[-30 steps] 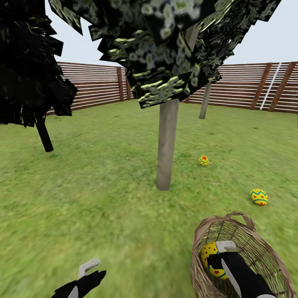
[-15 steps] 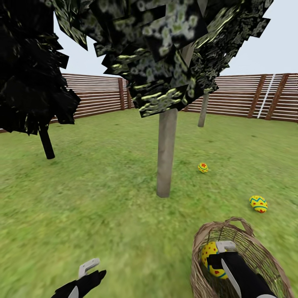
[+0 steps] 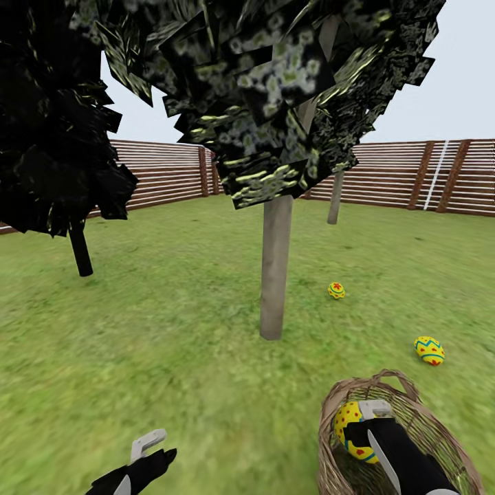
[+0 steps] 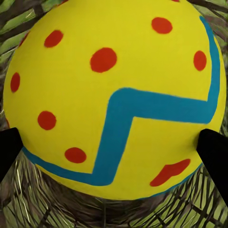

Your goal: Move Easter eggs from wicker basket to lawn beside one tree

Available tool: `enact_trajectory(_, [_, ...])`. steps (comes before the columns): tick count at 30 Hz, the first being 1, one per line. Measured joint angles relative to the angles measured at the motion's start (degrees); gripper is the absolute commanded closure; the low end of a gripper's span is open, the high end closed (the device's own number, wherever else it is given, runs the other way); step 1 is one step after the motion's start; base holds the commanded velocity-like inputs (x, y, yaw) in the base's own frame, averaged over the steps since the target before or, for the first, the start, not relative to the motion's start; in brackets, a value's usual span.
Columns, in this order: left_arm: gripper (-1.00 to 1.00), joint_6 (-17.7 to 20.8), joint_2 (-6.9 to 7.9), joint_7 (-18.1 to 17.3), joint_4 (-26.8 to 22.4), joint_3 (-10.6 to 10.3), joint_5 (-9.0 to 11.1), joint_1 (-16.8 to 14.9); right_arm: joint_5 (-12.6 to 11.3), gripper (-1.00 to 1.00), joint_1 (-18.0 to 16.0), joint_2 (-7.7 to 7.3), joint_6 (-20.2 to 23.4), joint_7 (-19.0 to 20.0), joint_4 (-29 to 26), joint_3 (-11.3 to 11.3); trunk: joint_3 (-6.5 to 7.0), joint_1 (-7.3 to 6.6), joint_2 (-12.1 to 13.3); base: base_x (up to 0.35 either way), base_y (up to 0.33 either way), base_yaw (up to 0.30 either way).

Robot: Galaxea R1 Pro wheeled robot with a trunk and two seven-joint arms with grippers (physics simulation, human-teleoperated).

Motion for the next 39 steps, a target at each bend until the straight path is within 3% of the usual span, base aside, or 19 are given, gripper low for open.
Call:
enact_trajectory(12, [-1.00, 0.00, 0.00, 0.00, 0.00, -0.02, -0.03, 0.00, 0.01, 1.00, 0.01, 0.00, 0.00, -0.01, 0.03, 0.00, 2.66, -0.31, 0.16, 0.000, 0.000, 0.000])
enact_trajectory(26, [-1.00, 0.00, 0.00, 0.00, 0.00, 0.04, -0.03, 0.00, 0.05, 1.00, 0.02, 0.00, 0.00, -0.01, 0.05, -0.01, 5.18, -3.37, 5.77, 0.000, 0.000, 0.000])
enact_trajectory(39, [-1.00, -0.13, -0.51, -0.04, 0.07, 0.07, 0.02, -0.02, 0.00, 1.00, 0.00, 0.05, 0.00, -0.01, 0.05, 0.00, 7.51, -6.21, 10.98, -0.189, 0.000, 0.000])
